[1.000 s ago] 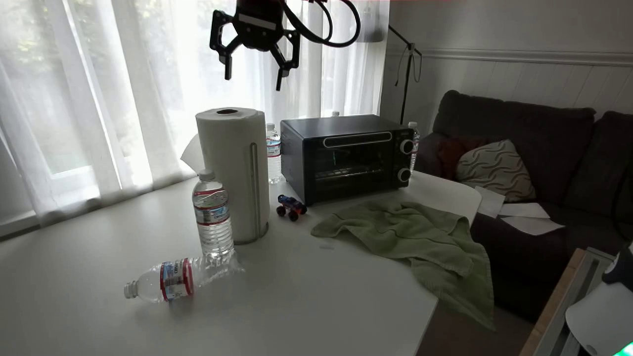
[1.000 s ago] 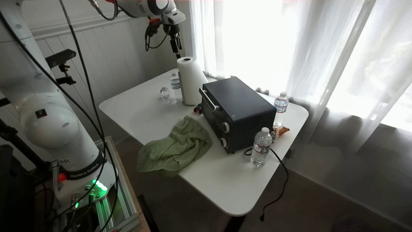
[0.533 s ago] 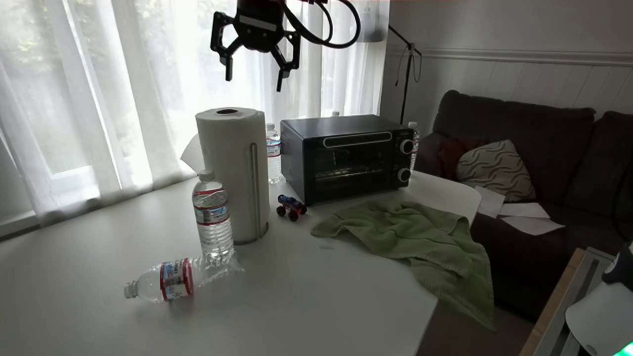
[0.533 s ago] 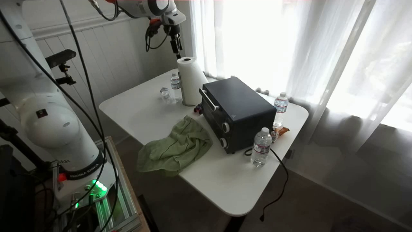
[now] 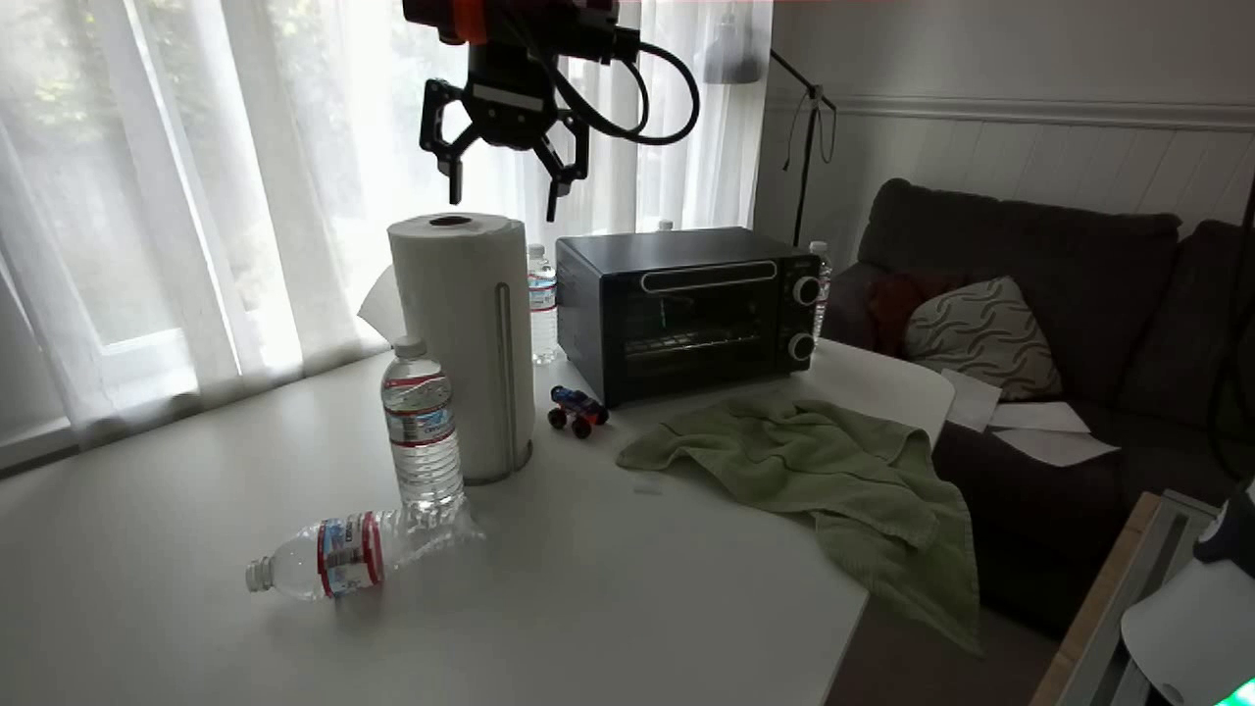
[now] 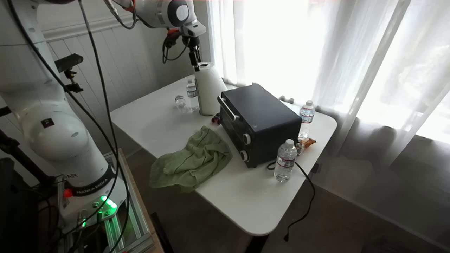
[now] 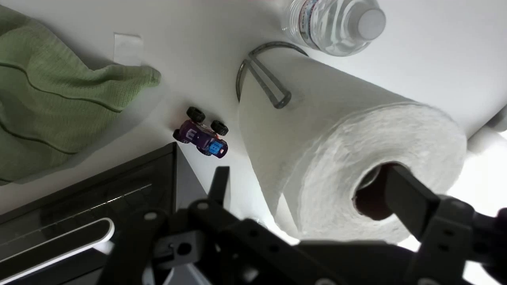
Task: Remove the paper towel roll from the holder and put it on the table
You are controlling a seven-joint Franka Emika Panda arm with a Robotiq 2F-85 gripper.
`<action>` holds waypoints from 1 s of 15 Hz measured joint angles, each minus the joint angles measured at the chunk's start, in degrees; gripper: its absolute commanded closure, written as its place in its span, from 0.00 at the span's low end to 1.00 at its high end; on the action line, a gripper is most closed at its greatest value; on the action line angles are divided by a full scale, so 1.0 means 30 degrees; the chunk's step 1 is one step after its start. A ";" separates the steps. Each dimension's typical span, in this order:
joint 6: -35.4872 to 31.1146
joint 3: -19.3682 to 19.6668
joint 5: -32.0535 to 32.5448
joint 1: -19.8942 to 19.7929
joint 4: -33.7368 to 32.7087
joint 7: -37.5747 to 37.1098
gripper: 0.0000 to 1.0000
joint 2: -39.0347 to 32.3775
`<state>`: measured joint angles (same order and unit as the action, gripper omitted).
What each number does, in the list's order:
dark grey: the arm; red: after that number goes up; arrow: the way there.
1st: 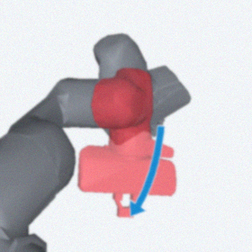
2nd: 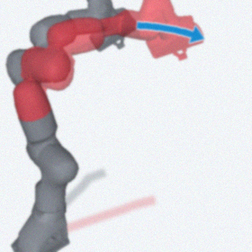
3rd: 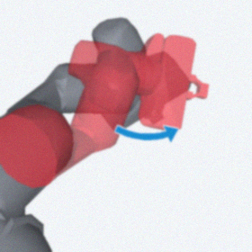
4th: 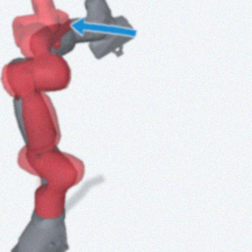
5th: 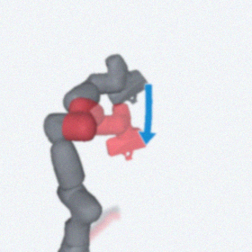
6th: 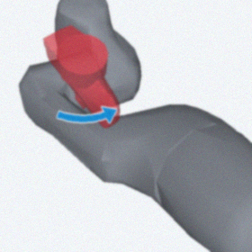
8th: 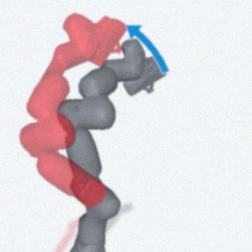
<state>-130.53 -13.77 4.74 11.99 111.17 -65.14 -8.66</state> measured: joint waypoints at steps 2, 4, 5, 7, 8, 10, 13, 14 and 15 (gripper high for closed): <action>-0.0022 0.0178 -0.0026 0.0071 -0.0183 -0.0014 0.00 -0.0279; -0.0022 0.0314 -0.0036 0.0101 -0.0375 -0.0022 0.00 -0.0512; -0.0022 0.0370 -0.0053 0.0108 -0.0477 -0.0022 0.00 -0.0618; -0.0022 0.0439 -0.0083 0.0133 -0.0740 -0.0024 0.00 -0.0859; -0.0022 0.0464 -0.0088 0.0160 -0.0884 -0.0027 0.00 -0.0999; -0.0015 0.0554 -0.0098 0.0298 -0.1188 -0.0056 0.00 -0.1285; -0.0003 0.0703 -0.0099 0.0528 -0.1606 -0.0184 0.00 -0.1714; 0.0002 0.0776 -0.0099 0.0605 -0.1744 -0.0245 0.00 -0.1854; 0.0032 0.0842 -0.0099 0.0655 -0.1863 -0.0297 0.00 -0.1973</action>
<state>-130.44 -11.24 4.44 13.96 105.59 -66.03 -14.58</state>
